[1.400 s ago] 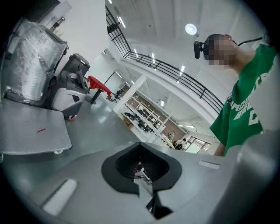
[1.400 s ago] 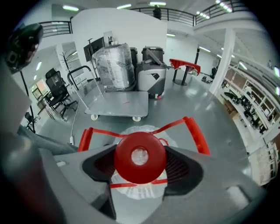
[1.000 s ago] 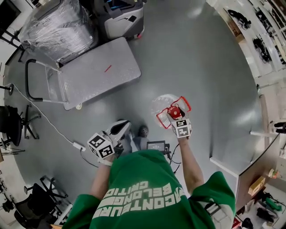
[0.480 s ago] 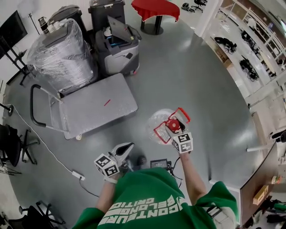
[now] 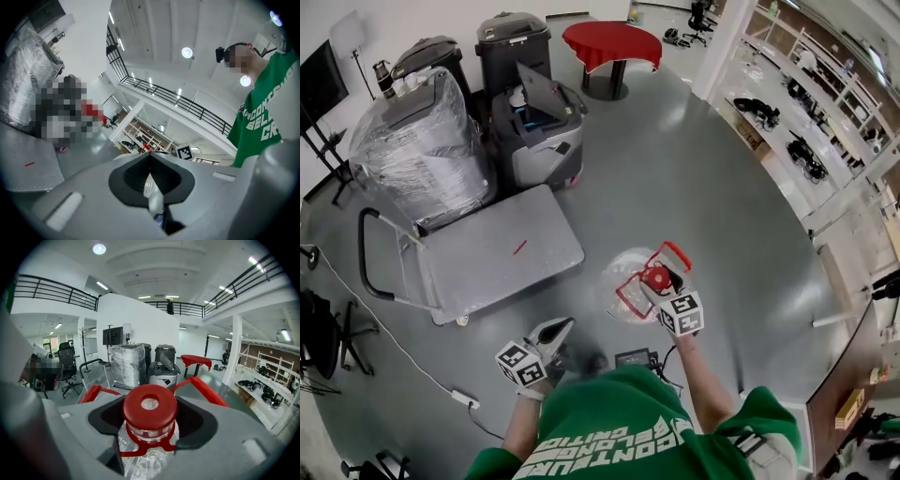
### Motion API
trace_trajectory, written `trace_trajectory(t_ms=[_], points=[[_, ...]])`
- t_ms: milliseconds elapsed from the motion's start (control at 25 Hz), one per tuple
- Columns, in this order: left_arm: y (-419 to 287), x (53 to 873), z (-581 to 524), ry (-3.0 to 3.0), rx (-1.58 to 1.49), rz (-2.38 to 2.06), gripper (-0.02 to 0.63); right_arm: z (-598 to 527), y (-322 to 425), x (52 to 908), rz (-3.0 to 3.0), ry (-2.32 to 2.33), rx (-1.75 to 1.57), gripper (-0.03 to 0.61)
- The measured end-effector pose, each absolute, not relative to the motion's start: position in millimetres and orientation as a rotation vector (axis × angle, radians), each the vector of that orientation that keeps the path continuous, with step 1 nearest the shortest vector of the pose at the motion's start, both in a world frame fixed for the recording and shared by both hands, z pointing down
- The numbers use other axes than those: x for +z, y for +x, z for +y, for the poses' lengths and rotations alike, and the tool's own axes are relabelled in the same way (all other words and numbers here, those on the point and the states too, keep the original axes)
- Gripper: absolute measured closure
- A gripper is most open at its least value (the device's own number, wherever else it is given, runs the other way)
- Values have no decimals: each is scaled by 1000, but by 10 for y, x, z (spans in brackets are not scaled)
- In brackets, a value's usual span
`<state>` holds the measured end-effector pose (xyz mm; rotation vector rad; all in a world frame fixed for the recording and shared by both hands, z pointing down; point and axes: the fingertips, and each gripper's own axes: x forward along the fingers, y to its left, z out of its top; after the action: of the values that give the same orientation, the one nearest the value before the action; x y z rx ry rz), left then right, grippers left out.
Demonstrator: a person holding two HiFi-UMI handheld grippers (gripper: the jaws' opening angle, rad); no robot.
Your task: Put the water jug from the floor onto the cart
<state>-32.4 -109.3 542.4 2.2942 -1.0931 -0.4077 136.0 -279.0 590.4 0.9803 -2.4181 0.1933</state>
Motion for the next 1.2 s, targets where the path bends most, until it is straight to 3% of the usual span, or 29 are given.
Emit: trace_trajectory(t_ms=[1200], points=[[-2033, 5351, -1546, 2282, -497, -1135, 600, -3413, -379, 5542, -2454, 995, 147, 281]])
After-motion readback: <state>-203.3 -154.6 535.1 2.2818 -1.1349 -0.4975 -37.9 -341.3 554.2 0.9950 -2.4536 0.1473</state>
